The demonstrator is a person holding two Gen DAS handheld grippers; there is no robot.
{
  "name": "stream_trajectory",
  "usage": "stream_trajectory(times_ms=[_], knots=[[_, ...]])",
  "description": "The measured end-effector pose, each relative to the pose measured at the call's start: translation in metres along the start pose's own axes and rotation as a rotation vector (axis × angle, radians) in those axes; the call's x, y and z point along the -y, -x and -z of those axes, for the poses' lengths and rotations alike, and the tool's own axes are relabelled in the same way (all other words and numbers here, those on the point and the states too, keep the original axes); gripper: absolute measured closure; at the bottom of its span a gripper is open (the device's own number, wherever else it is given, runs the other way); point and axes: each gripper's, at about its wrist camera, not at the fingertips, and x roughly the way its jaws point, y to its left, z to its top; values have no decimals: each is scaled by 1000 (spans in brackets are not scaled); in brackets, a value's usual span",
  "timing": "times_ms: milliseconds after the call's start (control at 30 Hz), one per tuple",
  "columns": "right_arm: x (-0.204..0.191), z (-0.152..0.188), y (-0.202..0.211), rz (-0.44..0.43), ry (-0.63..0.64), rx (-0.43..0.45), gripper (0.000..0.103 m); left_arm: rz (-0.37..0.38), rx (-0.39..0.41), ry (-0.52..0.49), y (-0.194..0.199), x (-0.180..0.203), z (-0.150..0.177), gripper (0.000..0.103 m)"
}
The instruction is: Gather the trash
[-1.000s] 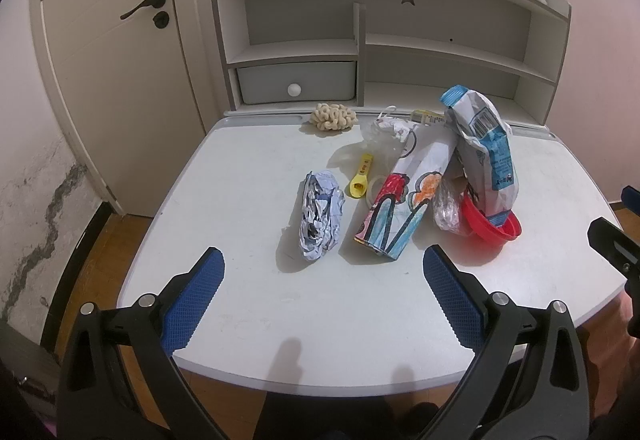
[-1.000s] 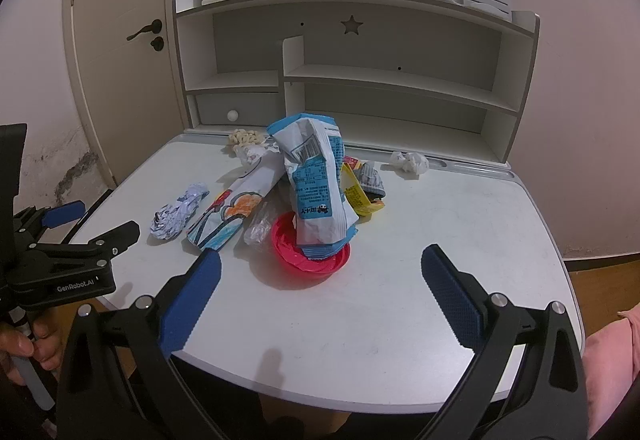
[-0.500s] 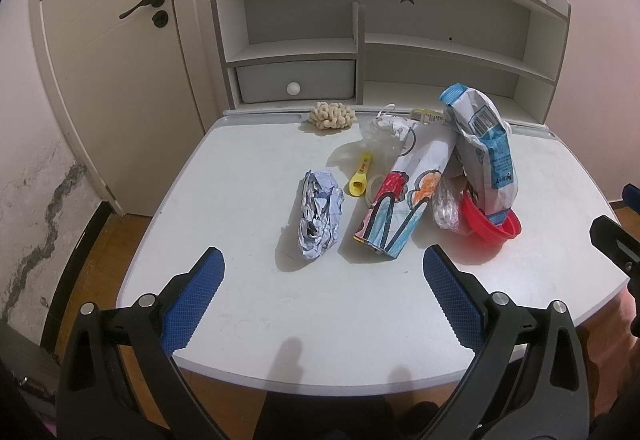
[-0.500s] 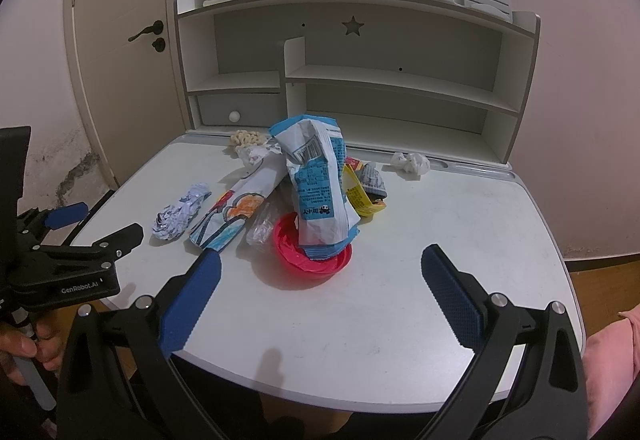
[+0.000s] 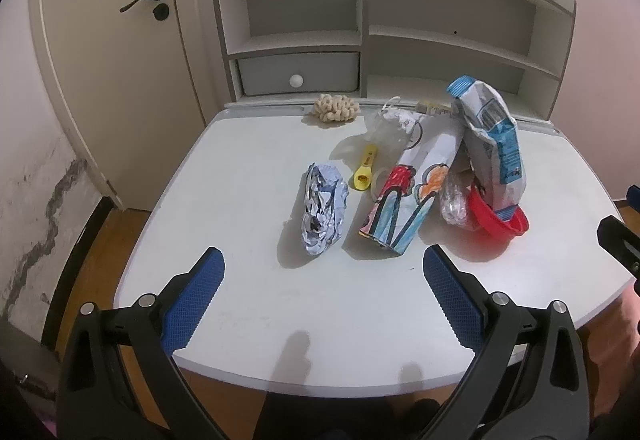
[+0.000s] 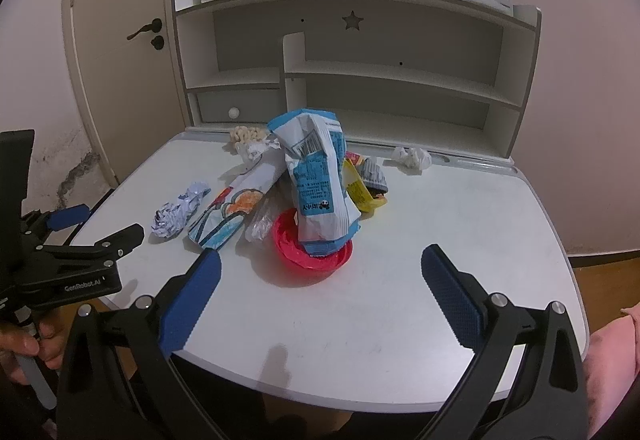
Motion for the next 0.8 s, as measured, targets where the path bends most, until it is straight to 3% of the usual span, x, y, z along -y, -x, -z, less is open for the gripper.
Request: stream_trajectory(times_ms=[300, 500, 733, 800], knots=[[8, 6, -18, -12, -8, -45, 6, -3, -41, -41, -30, -7, 2, 6], [15, 10, -34, -7, -10, -85, 6, -5, -81, -79, -74, -25, -12, 6], [23, 11, -52, -4, -32, -119, 6, 72, -162, -72, -119, -27, -29, 7], [25, 8, -58, -8, -38, -127, 6, 78, -168, -82, -126, -25, -29, 21]])
